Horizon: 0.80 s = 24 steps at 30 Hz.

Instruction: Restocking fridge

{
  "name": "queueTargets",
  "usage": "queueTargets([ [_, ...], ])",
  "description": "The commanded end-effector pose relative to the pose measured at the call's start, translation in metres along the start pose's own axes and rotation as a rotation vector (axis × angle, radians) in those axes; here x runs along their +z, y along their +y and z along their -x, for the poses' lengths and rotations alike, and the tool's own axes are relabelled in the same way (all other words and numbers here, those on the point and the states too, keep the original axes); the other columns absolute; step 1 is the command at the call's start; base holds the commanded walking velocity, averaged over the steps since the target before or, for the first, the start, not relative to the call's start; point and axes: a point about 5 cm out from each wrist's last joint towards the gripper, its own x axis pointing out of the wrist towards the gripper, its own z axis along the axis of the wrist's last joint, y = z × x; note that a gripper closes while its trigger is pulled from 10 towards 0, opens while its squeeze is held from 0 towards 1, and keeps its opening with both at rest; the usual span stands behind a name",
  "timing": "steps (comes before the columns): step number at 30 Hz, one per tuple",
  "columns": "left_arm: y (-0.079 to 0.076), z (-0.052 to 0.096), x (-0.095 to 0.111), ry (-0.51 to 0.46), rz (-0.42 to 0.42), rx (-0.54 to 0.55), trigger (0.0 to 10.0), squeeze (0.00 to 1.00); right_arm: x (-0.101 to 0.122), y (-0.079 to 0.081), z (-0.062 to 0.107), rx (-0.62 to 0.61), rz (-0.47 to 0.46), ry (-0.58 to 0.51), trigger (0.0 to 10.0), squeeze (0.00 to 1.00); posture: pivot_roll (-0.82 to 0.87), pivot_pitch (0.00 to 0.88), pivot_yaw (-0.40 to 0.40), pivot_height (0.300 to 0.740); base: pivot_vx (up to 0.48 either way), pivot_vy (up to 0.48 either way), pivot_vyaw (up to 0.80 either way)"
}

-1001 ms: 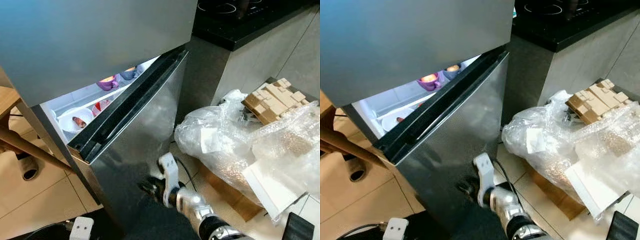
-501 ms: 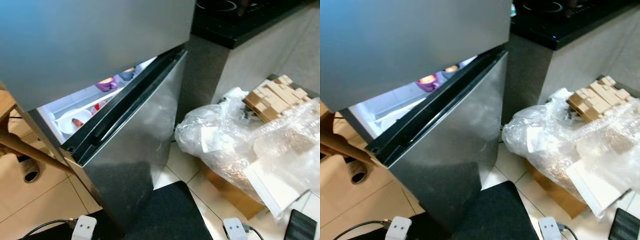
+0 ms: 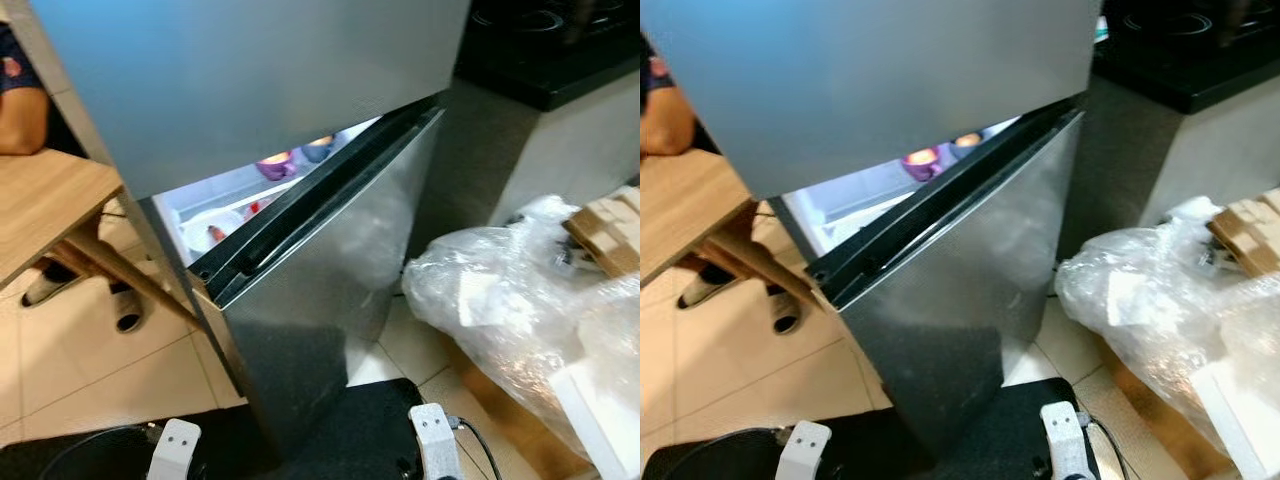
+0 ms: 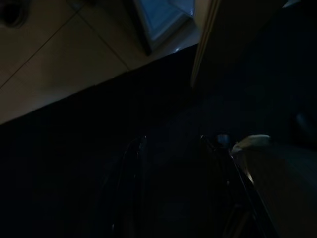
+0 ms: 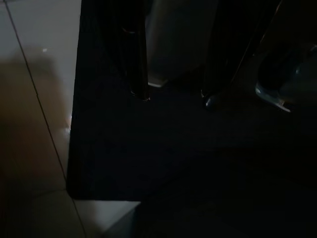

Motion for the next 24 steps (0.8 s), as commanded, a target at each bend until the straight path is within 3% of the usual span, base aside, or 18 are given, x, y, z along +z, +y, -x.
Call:
queueTargets([
  [1,-0.0030,0.0018,-0.0049,0.017,0.006,-0.003,10.0,0.00,-0.0048,0.0014,0.0013,0.009,0.016,0.014,10.0,0.00,-0.10,0.092,0.034,0.719,0.000,0.000,0.80],
  [13,-0.0041,0.0012,-0.0040,0.007,0.032,0.019,10.0,0.00,-0.0006,-0.0004,0.0004,0.000,0.021,-0.002,10.0,0.00,-0.11,0.089,0.032,0.719,0.000,0.000,0.78],
  [15,-0.0045,0.0008,-0.0030,-0.002,0.057,0.023,10.0,0.00,-0.0047,-0.0041,0.0011,-0.033,-0.051,0.027,10.0,0.00,-0.11,0.090,0.032,0.719,0.000,0.000,0.00],
  [18,-0.0041,0.0004,-0.0022,-0.004,0.054,0.030,10.0,0.00,-0.0052,-0.0043,0.0017,-0.026,-0.034,0.022,10.0,0.00,-0.11,0.091,0.032,0.719,0.000,0.000,0.00],
  [24,-0.0029,-0.0008,-0.0004,-0.007,0.077,0.045,10.0,0.00,-0.0070,-0.0049,0.0026,-0.024,-0.023,0.025,10.0,0.00,-0.11,0.092,0.033,0.719,0.000,-0.414,0.00],
])
